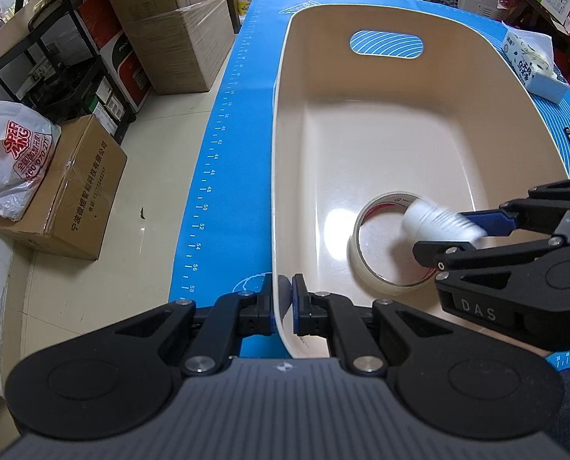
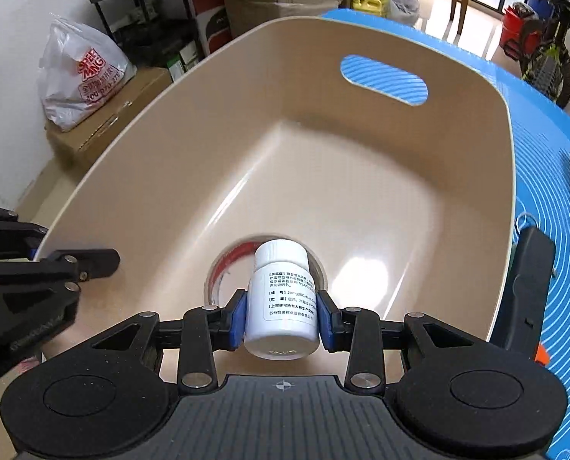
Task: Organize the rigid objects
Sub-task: 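Lift the pill bottle into the bin and release it inside the tape roll, then move the right gripper to the black remote and grasp it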
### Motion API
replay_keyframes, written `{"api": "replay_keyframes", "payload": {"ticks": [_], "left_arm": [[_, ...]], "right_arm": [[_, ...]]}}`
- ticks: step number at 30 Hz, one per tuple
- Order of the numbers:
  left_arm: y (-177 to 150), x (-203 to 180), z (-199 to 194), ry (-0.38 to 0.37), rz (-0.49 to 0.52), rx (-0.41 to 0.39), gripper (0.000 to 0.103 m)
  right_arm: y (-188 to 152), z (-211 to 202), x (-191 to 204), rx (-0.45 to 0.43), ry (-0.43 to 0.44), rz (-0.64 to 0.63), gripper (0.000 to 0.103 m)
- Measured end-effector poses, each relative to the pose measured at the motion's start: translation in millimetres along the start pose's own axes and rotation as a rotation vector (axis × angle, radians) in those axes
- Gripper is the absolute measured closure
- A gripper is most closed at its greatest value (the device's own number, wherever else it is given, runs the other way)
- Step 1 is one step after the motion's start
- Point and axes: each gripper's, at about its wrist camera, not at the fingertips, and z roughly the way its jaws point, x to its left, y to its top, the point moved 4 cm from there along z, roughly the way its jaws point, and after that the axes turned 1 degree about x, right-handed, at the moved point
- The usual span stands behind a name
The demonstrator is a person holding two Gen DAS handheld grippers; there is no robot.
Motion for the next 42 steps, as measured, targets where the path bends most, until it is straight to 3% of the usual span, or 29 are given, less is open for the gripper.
{"api": "replay_keyframes", "payload": {"ticks": [6,10,12,20,36,42], "left_arm": [[-0.2,0.0,0.1,0.001,0.001,0.0,0.094],[-0.1,1.1,-0.2,-0.001,-0.002,0.0,0.094],[0.4,0.2,0.0,-0.001,-0.004,0.0,0.094],[0.7,-2.0,0.7,0.003,-0.003,0.0,0.094],[-1.0,-3.0,1.1,0.007,-0.003,0.0,0.094],[-0.9,-3.5,0.9,0.009,-0.001,0.0,0.094]], "right_arm": [[-3.0,-6.0,-9.4,-0.021,0.061,0.059,0.052],[-0.2,-24.5,-13.3,-0.088,0.122,0.061,0.032],[-1.2,-33.7,-13.4,-0.128,0.144,0.05,0.03],[-1.3,-69.7,-32.9,-0.238,0.099,0.021,0.007],[-0.1,-105.7,-140.4,-0.373,-0.055,0.254,0.003],[-8.4,-97.2,-185.8,-0.353,-0.09,0.416,0.003]]}}
